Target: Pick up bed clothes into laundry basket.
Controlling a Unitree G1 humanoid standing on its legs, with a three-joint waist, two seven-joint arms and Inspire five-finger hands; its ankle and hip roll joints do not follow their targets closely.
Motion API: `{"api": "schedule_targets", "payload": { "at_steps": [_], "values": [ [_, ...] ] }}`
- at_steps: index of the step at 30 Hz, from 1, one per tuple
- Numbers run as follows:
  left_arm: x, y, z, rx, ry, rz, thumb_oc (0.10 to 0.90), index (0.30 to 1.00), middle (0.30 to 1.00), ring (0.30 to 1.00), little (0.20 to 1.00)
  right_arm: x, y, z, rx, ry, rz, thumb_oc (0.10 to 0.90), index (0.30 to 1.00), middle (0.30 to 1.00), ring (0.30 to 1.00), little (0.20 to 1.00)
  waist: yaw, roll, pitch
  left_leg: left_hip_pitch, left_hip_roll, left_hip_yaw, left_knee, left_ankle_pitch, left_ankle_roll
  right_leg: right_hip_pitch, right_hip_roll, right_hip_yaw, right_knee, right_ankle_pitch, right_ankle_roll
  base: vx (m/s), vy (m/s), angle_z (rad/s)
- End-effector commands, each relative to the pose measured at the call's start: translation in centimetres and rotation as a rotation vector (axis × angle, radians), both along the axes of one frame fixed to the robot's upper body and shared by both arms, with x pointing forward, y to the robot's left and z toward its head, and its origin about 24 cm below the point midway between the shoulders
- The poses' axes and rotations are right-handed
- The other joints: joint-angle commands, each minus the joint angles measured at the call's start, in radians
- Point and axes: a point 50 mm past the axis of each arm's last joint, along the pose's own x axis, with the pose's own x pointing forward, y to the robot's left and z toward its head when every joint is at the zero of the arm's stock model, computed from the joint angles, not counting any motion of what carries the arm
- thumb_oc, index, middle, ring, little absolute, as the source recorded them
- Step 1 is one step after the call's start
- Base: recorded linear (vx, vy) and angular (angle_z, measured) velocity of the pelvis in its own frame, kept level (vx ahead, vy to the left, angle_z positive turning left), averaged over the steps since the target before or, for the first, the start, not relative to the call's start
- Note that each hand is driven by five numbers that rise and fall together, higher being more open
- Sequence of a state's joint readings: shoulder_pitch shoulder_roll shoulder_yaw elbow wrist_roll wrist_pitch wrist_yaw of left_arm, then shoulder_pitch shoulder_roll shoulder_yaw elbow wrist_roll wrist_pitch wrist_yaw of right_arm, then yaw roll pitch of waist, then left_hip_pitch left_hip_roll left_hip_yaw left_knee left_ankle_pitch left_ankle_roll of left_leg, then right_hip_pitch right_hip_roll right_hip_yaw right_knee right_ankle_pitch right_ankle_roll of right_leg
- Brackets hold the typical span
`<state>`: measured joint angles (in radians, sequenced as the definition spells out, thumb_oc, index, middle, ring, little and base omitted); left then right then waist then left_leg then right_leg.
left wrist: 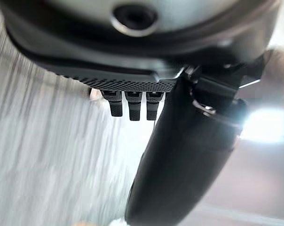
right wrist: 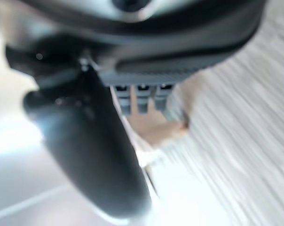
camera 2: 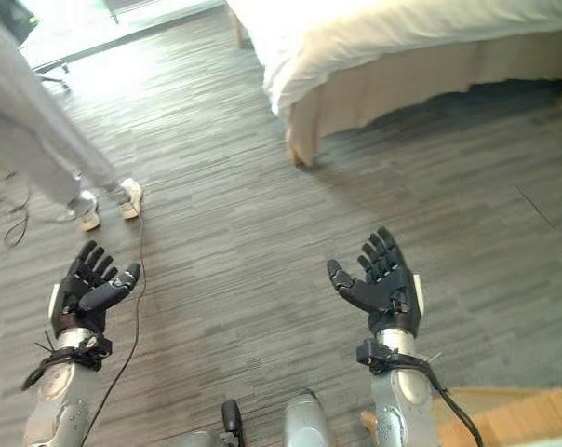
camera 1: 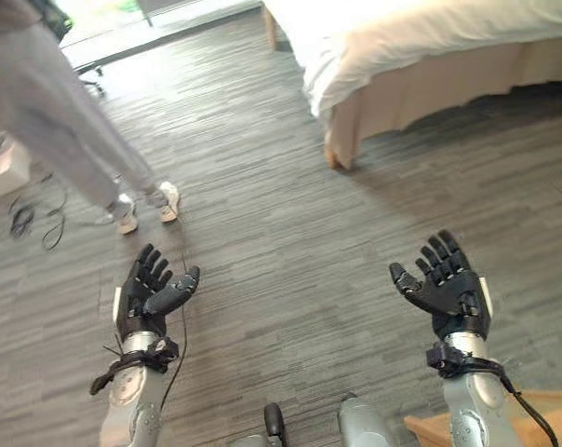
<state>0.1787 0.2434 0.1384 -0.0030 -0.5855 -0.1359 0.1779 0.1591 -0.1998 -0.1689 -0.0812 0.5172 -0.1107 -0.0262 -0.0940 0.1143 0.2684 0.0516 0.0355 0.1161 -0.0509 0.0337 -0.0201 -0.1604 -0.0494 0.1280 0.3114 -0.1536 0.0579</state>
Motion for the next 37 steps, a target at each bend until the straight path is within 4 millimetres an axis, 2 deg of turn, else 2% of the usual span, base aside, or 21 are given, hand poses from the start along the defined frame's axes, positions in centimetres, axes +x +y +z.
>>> {"api": "schedule_targets", "payload": {
  "at_steps": [1, 3, 6, 10, 19, 23, 24, 25, 29, 30, 31, 32, 33, 37],
  "values": [
    [0.7, 1.4, 5.0, 0.128, -0.243, 0.006, 0.800, 0.900, 0.900, 0.900, 0.900, -0.5, -1.3, 2.9, 0.004, -0.183, -0.067, 0.800, 0.900, 0.900, 0.900, 0.900, -0.009, -0.067, -0.044, 0.019, -0.009, 0.000, 0.001, -0.056, 0.002, 0.152, -0.016, -0.071, -0.229, 0.066, 0.023, 0.04, -0.119, 0.35],
    [0.1, 0.6, 4.1, 0.034, -0.242, 0.019, 0.800, 0.900, 0.900, 0.900, 0.900, 0.0, -1.7, 2.8, 0.023, -0.181, -0.108, 0.800, 0.900, 0.900, 0.900, 0.900, 0.023, -0.087, -0.069, 0.020, -0.005, -0.001, -0.006, -0.046, -0.009, 0.207, -0.021, -0.107, -0.321, 0.095, 0.023, 0.05, -0.153, 0.27],
    [-0.5, 0.3, 2.9, 0.009, -0.195, 0.001, 0.800, 0.900, 0.900, 0.900, 0.900, -0.5, -2.3, 2.7, -0.020, -0.155, -0.121, 0.800, 0.900, 0.900, 0.900, 0.900, 0.031, -0.097, -0.083, 0.038, -0.003, -0.007, -0.018, -0.044, -0.013, 0.244, -0.017, -0.129, -0.355, 0.098, 0.020, 0.05, -0.091, 0.13],
    [-0.8, 0.3, 2.5, 0.037, -0.160, 0.014, 0.800, 0.900, 0.900, 0.900, 0.900, -0.8, -2.3, 2.0, -0.033, -0.112, -0.133, 0.800, 0.900, 0.900, 0.900, 0.900, 0.033, -0.103, -0.098, 0.061, 0.000, -0.023, -0.031, -0.044, -0.016, 0.272, -0.021, -0.161, -0.351, 0.089, 0.014, 0.03, -0.045, 0.18],
    [-0.7, -0.3, 2.1, 0.053, -0.126, -0.016, 0.800, 0.900, 0.900, 0.900, 0.900, -1.0, -1.9, 1.0, -0.033, -0.060, -0.131, 0.800, 0.900, 0.900, 0.900, 0.900, 0.030, -0.107, -0.113, 0.068, -0.003, -0.031, -0.033, -0.053, -0.010, 0.271, -0.019, -0.169, -0.339, 0.081, 0.014, 0.01, -0.004, 0.06],
    [-1.0, -0.5, 0.4, 0.054, -0.047, -0.029, 0.800, 0.900, 0.900, 0.900, 0.900, -1.9, -2.3, -2.4, -0.029, 0.106, -0.156, 0.800, 0.900, 0.900, 0.900, 0.900, 0.030, -0.111, -0.115, 0.070, -0.005, -0.030, -0.035, -0.057, -0.006, 0.266, -0.022, -0.167, -0.330, 0.078, 0.019, 0.00, 0.000, 0.00],
    [-1.0, -0.7, -0.9, 0.024, 0.000, -0.032, 0.800, 0.900, 0.900, 0.900, 0.900, -2.4, -2.8, -3.7, -0.033, 0.174, -0.183, 0.800, 0.900, 0.900, 0.900, 0.900, 0.030, -0.114, -0.115, 0.069, -0.006, -0.029, -0.036, -0.057, -0.005, 0.262, -0.022, -0.167, -0.327, 0.079, 0.021, 0.00, 0.000, 0.00],
    [-0.9, -0.7, -0.9, 0.024, -0.001, -0.032, 0.800, 0.900, 0.900, 0.900, 0.900, -2.3, -2.8, -3.7, -0.034, 0.173, -0.184, 0.800, 0.900, 0.900, 0.900, 0.900, 0.031, -0.113, -0.115, 0.069, -0.006, -0.029, -0.036, -0.057, -0.005, 0.262, -0.022, -0.166, -0.327, 0.079, 0.021, 0.00, 0.000, 0.00],
    [-1.4, -1.2, -4.9, -0.095, 0.133, -0.020, 0.800, 0.900, 0.900, 0.900, 0.900, -3.5, -3.5, -6.8, 0.023, 0.285, -0.253, 0.800, 0.900, 0.900, 0.900, 0.900, 0.030, -0.118, -0.116, 0.070, -0.006, -0.030, -0.036, -0.060, -0.004, 0.261, -0.022, -0.164, -0.328, 0.078, 0.027, 0.02, -0.002, -0.01],
    [-1.9, -1.4, -6.9, -0.122, 0.221, -0.011, 0.800, 0.900, 0.900, 0.900, 0.900, -4.2, -3.7, -8.3, 0.049, 0.345, -0.283, 0.800, 0.900, 0.900, 0.900, 0.900, 0.029, -0.118, -0.117, 0.073, -0.006, -0.029, -0.036, -0.059, -0.004, 0.264, -0.022, -0.162, -0.329, 0.079, 0.029, 0.03, 0.000, -0.03],
    [-2.3, -1.5, -7.8, -0.134, 0.263, -0.009, 0.800, 0.900, 0.900, 0.900, 0.900, -4.5, -4.0, -8.9, 0.033, 0.379, -0.294, 0.800, 0.900, 0.900, 0.900, 0.900, 0.030, -0.118, -0.117, 0.075, -0.007, -0.028, -0.036, -0.060, -0.005, 0.265, -0.023, -0.162, -0.330, 0.080, 0.031, 0.00, 0.000, 0.00],
    [-2.3, -1.5, -7.8, -0.135, 0.262, -0.009, 0.800, 0.900, 0.900, 0.900, 0.900, -4.5, -4.0, -8.9, 0.032, 0.378, -0.294, 0.800, 0.900, 0.900, 0.900, 0.900, 0.031, -0.118, -0.117, 0.075, -0.007, -0.028, -0.036, -0.060, -0.005, 0.265, -0.023, -0.162, -0.330, 0.080, 0.031, 0.02, 0.009, -0.03],
    [-2.8, -1.6, -8.7, -0.141, 0.304, -0.006, 0.800, 0.900, 0.900, 0.900, 0.900, -5.1, -4.1, -9.9, 0.024, 0.435, -0.304, 0.800, 0.900, 0.900, 0.900, 0.900, 0.031, -0.117, -0.118, 0.078, -0.006, -0.027, -0.036, -0.062, -0.005, 0.267, -0.024, -0.160, -0.332, 0.081, 0.032, 0.00, 0.000, 0.00],
    [-3.4, -1.8, -9.4, -0.154, 0.334, -0.013, 0.800, 0.900, 0.900, 0.900, 0.900, -5.5, -4.3, -10.4, 0.024, 0.462, -0.325, 0.800, 0.900, 0.900, 0.900, 0.900, 0.031, -0.117, -0.123, 0.082, -0.007, -0.026, -0.036, -0.065, -0.005, 0.272, -0.023, -0.159, -0.338, 0.082, 0.034, 0.01, 0.000, 0.00]
  ]
}}
